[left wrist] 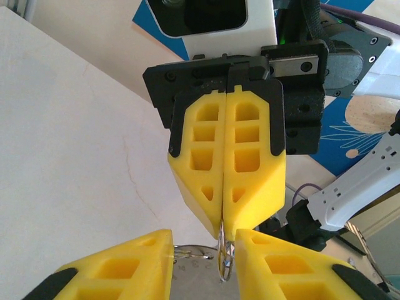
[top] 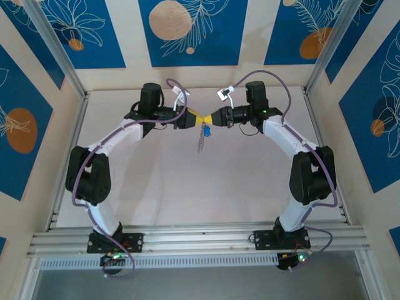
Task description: Put the keys on the keyring
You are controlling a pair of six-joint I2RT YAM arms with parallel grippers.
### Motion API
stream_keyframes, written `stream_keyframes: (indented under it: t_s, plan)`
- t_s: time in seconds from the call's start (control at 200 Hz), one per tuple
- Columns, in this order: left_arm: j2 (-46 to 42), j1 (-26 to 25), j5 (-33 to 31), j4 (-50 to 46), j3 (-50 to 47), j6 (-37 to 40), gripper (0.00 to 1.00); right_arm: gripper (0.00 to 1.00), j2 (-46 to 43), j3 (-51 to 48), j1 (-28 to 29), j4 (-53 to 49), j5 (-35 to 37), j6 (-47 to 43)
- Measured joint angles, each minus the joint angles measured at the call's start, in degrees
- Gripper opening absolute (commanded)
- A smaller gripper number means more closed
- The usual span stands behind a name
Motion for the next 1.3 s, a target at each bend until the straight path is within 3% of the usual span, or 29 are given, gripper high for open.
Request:
stream_keyframes:
  t_s: [0.12, 0.21, 0.38, 0.525, 0.655, 0.9, 1.3]
  plan:
    - [0.07, -0.04, 0.24, 0.15, 0.02, -0.59, 0.08, 0.00, 0.00, 0.00, 0.00, 0.00, 0.13, 0.00]
    - [0.07, -0.26, 0.90, 0.37, 0.17, -0.74, 0.00, 0.00, 0.11, 0.00, -0.09, -0.04, 0.42, 0.00]
    - [0.07, -0.55, 1.01, 0.33, 0.20, -0.76, 0.00, 0.00, 0.20, 0.00, -0.07, 0.02, 0.42, 0.02]
    - [0.02, -0.66, 0.59, 3.48, -0.96, -2.51, 0.00, 0.29, -0.13, -0.39, -0.31, 1.18, 1.16, 1.33]
    - [-0.11, -1.25, -0.90, 10.32, -4.98, -6.75, 0.00, 0.38, -4.35, -5.53, -1.92, 6.51, 2.34, 5.51]
    - [-1.99, -1.38, -4.63, 23.91, -12.13, -16.74, 0.00, 0.42, -16.28, -16.76, -4.98, 16.22, 9.27, 11.93]
    - [-8.13, -4.83, -10.93, 28.98, -16.24, -20.79, 0.00, 0.42, -26.03, -36.22, 2.93, 24.04, 31.43, 13.29]
